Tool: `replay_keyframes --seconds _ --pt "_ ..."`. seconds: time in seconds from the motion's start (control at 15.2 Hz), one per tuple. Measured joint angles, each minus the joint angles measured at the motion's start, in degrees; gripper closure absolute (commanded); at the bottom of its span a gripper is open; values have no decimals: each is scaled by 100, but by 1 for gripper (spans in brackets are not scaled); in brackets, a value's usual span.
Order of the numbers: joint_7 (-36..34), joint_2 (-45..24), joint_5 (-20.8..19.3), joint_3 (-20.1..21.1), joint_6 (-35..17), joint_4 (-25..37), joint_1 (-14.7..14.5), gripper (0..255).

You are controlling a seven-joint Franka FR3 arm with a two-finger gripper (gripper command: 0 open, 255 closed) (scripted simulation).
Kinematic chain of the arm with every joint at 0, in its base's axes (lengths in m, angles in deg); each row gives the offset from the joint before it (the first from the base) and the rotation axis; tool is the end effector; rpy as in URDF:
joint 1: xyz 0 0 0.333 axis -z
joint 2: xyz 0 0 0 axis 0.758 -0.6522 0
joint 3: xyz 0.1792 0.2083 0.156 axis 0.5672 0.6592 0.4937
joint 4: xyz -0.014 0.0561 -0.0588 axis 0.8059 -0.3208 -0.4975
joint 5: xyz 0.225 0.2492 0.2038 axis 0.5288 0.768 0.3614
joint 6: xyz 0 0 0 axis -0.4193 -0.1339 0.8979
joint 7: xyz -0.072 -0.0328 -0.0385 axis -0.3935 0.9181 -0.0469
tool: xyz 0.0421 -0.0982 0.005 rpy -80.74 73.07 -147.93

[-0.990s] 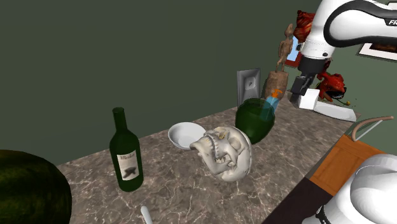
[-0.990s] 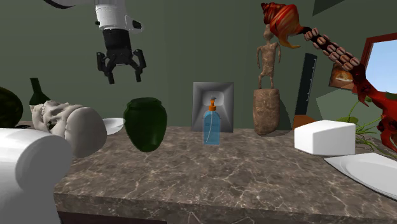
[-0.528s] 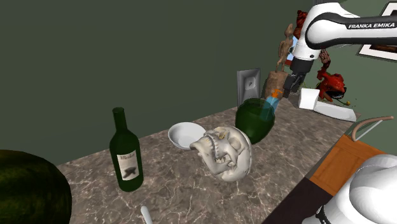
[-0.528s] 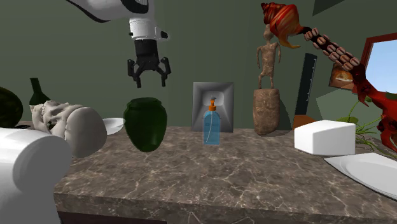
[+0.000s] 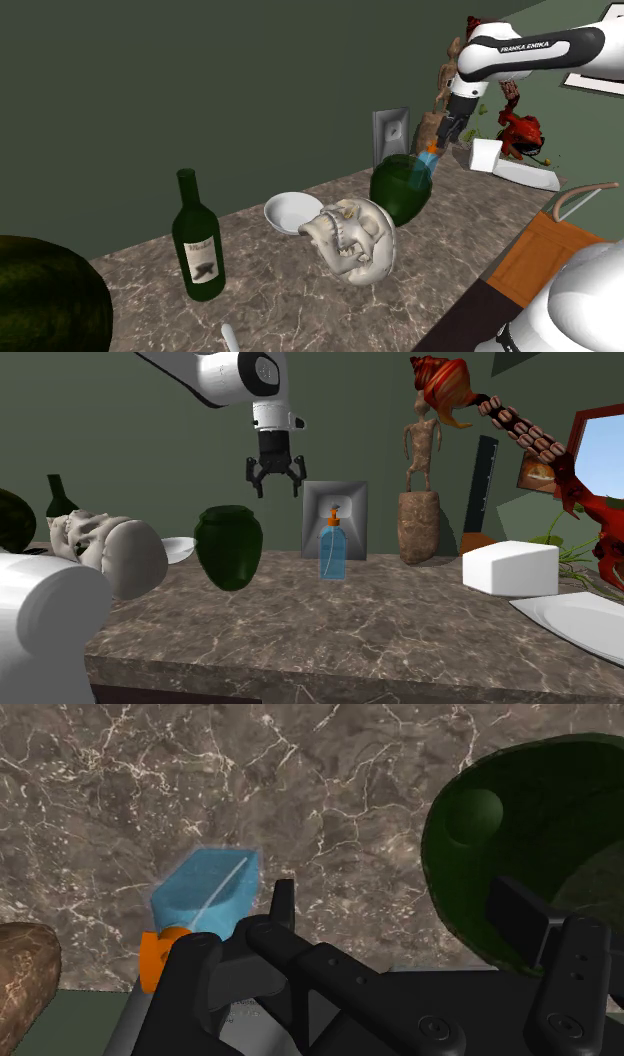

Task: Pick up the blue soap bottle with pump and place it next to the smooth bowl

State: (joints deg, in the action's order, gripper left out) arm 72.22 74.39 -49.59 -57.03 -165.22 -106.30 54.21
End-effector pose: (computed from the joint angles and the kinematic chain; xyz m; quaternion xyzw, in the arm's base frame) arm 0.4264 -0.2456 0.5434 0.9998 0.0018 -0.0030 0.0183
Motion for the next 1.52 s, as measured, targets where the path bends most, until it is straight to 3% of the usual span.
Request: replay_keyframes --seconds 0.46,0.86,1.52 --pt "821 -1583 739 -516 -149 1335 226 0" --pt "1490 -3114 1588 -678 32 2840 771 0" --pt "1628 -3449 1781 -641 -427 2669 875 0"
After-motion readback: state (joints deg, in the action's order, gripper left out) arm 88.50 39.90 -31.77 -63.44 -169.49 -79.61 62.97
